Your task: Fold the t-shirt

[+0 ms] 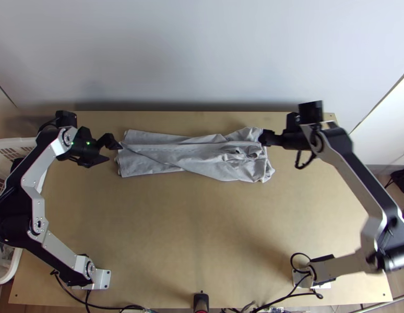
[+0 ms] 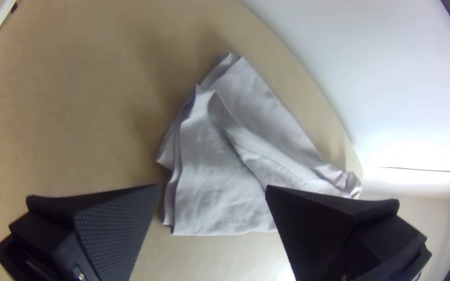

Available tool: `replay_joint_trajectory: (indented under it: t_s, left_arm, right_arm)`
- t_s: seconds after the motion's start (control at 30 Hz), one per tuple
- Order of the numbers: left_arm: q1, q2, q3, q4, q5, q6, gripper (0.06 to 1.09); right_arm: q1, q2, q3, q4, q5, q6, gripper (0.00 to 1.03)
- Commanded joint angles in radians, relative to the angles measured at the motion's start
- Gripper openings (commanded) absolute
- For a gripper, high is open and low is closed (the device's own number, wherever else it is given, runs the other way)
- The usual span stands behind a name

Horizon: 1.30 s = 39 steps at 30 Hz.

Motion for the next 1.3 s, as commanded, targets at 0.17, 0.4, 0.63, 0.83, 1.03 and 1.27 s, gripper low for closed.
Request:
replay_joint_trajectory:
  t_s: [0.17,0.4,0.63,0.83,1.03,1.27]
  left_arm:
    - [0.012,0.034,-0.099,0.132,0.004,0.025,1.03]
    - [0.005,0.082,-0.096,0.198,0.004,0.014,1.03]
    - [0.008,0.117,-0.067,0.228,0.006,0.019,1.03]
    - [-0.008,0.151,-0.032,0.228,0.006,0.005,1.03]
    - [-0.032,0.174,-0.009,0.228,0.006,-0.011,1.03]
    - [-0.054,0.22,0.024,0.226,0.006,-0.024,1.03]
  right_arm:
    - [0.106,-0.19,0.21,-0.241,-0.017,0.093,0.99]
    - [0.114,-0.19,0.311,-0.322,-0.027,0.121,0.98]
    - [0.114,-0.192,0.366,-0.382,-0.03,0.141,0.98]
    - [0.105,-0.204,0.356,-0.402,-0.03,0.141,0.98]
    - [0.094,-0.223,0.349,-0.426,-0.035,0.142,0.98]
    - [0.087,-0.236,0.336,-0.445,-0.037,0.141,0.98]
